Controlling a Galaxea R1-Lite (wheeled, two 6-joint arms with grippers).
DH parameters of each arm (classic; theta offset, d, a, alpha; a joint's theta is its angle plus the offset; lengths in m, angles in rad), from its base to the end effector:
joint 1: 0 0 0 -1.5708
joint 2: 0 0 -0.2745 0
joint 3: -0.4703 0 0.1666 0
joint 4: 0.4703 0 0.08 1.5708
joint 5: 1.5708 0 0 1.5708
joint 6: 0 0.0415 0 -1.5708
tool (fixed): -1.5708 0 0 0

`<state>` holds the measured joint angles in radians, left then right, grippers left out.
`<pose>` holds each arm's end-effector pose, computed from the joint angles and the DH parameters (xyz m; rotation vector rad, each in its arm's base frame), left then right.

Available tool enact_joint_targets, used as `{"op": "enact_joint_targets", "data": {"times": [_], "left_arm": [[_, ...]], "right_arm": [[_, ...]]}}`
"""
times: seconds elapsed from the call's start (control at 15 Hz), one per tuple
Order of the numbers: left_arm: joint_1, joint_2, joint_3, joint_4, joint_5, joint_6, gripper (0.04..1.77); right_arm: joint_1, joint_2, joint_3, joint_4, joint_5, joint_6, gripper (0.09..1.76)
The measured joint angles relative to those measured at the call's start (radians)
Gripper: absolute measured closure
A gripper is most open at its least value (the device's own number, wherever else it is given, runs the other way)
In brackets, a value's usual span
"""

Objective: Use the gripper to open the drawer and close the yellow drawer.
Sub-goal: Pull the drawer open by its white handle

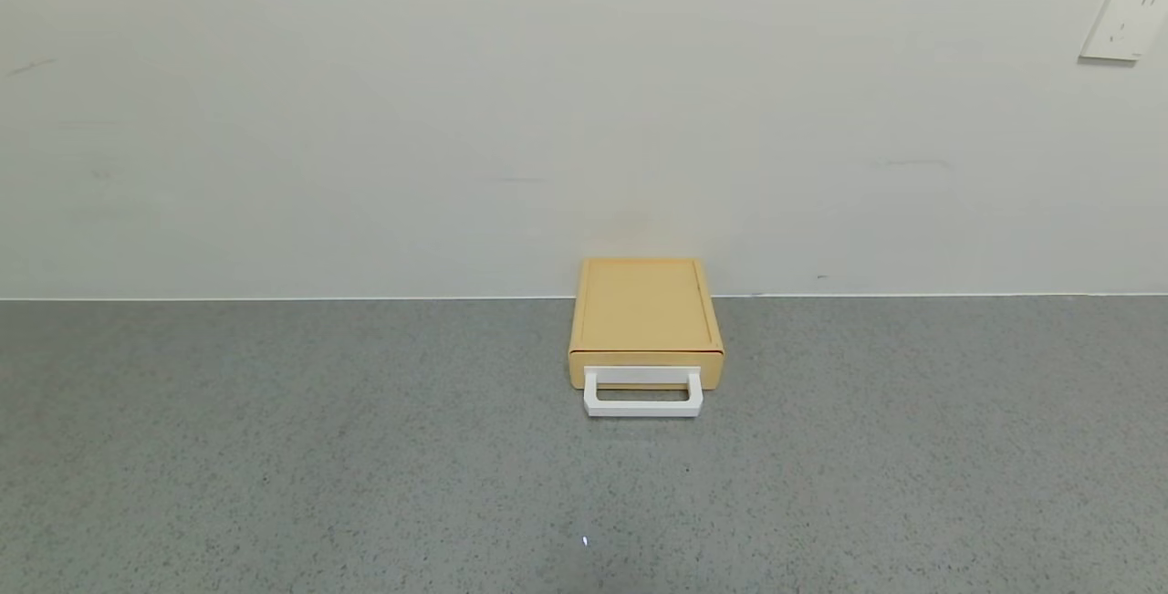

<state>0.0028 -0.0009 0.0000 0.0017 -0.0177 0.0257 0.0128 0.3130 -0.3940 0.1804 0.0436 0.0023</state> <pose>-0.0046 -0.0007 0.0753 0.0257 0.0006 -0.0149 0.0016 0.0018 0.1597 0.0038 0.0995 0.0562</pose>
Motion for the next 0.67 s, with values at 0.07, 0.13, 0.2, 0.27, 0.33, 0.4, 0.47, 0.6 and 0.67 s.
{"op": "enact_joint_targets", "data": {"times": [0.07,0.13,0.2,0.27,0.33,0.4,0.47,0.6,0.67], "left_arm": [[0.000,0.000,0.000,0.000,0.000,0.000,0.09],[0.000,0.000,0.000,0.000,0.000,0.000,0.09],[0.000,0.000,0.000,0.000,0.000,0.000,0.09],[0.000,0.000,0.000,0.000,0.000,0.000,0.09],[0.000,0.000,0.000,0.000,0.000,0.000,0.09],[0.000,0.000,0.000,0.000,0.000,0.001,0.09],[0.000,0.000,0.000,0.000,0.000,0.001,0.09],[0.000,0.000,0.000,0.000,-0.001,0.001,0.09],[0.000,0.000,0.000,0.000,-0.001,0.001,0.09]], "right_arm": [[0.001,0.091,-0.059,0.004,0.003,-0.001,0.14],[0.003,0.197,-0.127,0.008,0.007,-0.002,0.14],[0.007,0.300,-0.192,0.010,0.010,-0.002,0.14],[0.010,0.404,-0.260,0.014,0.012,-0.003,0.14],[0.021,0.515,-0.335,0.019,0.012,-0.003,0.14],[0.039,0.614,-0.404,0.023,0.011,-0.003,0.14],[0.063,0.710,-0.472,0.031,0.008,-0.003,0.14],[0.131,0.891,-0.614,0.069,0.000,0.007,0.14],[0.171,0.969,-0.684,0.096,-0.005,0.025,0.14]]}}
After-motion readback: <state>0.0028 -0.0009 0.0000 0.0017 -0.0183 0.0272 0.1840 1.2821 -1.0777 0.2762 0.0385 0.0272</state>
